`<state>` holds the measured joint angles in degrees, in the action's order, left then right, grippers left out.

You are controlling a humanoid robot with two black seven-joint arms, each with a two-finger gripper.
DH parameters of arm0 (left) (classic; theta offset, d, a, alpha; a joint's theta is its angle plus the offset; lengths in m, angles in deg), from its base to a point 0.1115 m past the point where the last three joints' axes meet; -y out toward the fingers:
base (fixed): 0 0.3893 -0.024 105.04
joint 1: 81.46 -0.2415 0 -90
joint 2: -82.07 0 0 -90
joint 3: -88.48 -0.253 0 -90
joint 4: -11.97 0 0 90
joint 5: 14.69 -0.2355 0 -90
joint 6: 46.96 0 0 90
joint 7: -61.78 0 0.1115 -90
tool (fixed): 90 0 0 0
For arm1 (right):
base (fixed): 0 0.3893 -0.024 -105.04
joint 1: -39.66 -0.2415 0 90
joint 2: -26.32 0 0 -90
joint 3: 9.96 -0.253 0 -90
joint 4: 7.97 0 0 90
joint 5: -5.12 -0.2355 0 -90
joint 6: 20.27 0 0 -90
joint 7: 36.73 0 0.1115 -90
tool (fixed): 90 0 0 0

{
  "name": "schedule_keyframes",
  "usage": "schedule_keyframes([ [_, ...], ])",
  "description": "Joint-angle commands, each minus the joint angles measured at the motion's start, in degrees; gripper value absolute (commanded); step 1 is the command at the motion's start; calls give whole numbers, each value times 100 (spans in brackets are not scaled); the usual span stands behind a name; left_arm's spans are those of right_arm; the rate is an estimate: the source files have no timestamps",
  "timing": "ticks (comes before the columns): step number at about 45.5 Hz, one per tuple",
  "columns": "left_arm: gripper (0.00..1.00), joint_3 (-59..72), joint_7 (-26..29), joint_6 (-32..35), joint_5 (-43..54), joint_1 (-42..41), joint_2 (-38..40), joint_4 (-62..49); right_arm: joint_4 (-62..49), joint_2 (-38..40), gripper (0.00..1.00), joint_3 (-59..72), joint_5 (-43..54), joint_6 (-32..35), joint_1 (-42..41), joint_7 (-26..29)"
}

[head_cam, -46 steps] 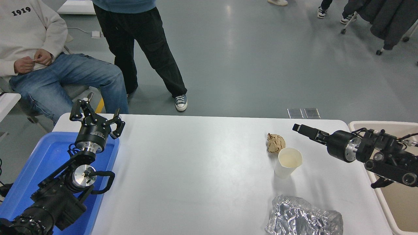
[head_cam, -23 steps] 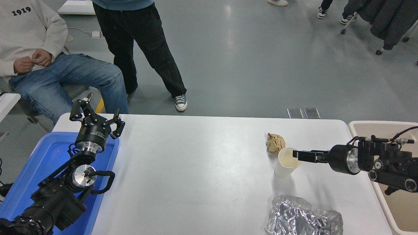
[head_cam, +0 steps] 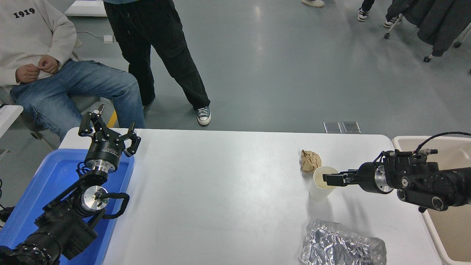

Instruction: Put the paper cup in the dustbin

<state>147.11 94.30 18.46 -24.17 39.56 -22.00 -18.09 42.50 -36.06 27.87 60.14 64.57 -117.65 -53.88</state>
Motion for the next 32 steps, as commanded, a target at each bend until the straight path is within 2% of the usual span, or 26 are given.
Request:
schedule_keyframes([
  [1, 100, 0, 0, 5, -1, 0, 0, 0, -108, -81, 98, 58, 0, -2, 7, 37],
  [5, 100, 0, 0, 5, -1, 0, 0, 0, -82, -98, 87, 67, 52, -2, -11, 28],
  [7, 100, 0, 0, -4, -1, 0, 0, 0, -73, -98, 77, 67, 61, 7, -28, 10],
  [10, 100, 0, 0, 5, -1, 0, 0, 0, -82, -107, 55, 93, 88, 7, -28, 1],
  [14, 100, 0, 0, 5, -1, 0, 0, 0, -90, -107, 44, 119, 88, -20, -46, -25],
  [20, 100, 0, 0, 5, -1, 0, 0, 0, -108, -98, 6, 137, 219, -20, -72, -86],
  [24, 100, 0, 0, 5, -1, 0, 0, 0, -108, -98, 0, 137, 334, -20, -81, -95],
  [32, 100, 0, 0, -4, -1, 0, 0, 0, -108, -89, 0, 146, 386, -20, -81, -139],
])
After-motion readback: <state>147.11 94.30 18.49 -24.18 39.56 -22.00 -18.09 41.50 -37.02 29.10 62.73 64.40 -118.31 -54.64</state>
